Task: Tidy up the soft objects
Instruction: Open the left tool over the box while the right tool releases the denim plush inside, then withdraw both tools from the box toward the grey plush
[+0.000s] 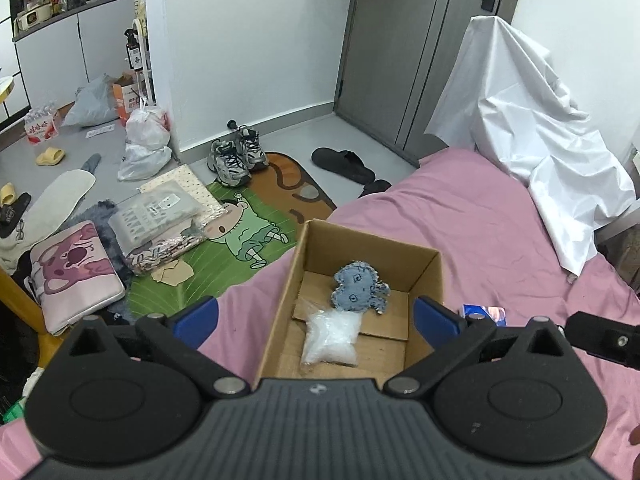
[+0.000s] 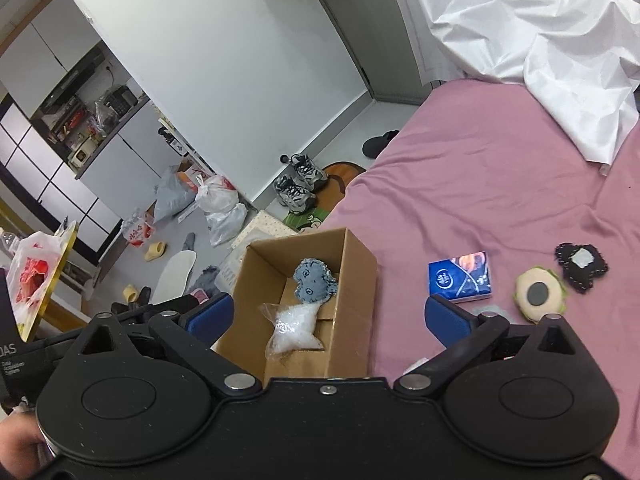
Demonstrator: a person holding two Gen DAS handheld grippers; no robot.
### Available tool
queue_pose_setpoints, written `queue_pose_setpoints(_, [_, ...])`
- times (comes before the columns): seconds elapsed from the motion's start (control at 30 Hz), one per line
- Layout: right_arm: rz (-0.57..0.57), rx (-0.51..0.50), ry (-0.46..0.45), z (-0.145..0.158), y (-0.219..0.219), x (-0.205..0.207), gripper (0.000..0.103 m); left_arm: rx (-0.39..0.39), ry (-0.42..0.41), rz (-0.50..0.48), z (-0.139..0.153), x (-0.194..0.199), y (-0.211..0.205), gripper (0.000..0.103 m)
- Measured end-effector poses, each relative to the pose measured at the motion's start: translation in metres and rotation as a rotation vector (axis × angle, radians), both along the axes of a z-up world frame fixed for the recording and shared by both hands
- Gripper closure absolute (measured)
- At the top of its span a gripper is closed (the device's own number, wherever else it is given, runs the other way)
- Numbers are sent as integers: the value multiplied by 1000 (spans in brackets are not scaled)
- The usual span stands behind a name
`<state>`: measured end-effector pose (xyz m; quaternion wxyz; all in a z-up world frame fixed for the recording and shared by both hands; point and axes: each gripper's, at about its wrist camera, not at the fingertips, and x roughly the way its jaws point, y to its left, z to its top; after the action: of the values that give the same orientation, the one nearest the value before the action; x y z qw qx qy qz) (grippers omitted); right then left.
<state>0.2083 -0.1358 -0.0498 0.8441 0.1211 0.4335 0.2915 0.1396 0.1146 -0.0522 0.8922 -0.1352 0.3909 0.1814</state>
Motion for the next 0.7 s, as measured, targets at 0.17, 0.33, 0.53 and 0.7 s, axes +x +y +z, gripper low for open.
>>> queue_pose_setpoints(0.17, [5,-2,-25,7,-11,-5,0,26,-9,-16,7,-6,-13,0])
queue_pose_setpoints(0.33, [18,-18,-42,11,-22,-6,0,31,-16,-26,18,-9,-24,0])
queue_pose_setpoints(0.53, [9,-14,-65,17,-41,-12,0,66,-11,-17,32,-16,-38,0])
queue_pose_setpoints(0.7, [-4,3,-86,23,-56,-14,0,79,10,-48,39,-18,-54,0])
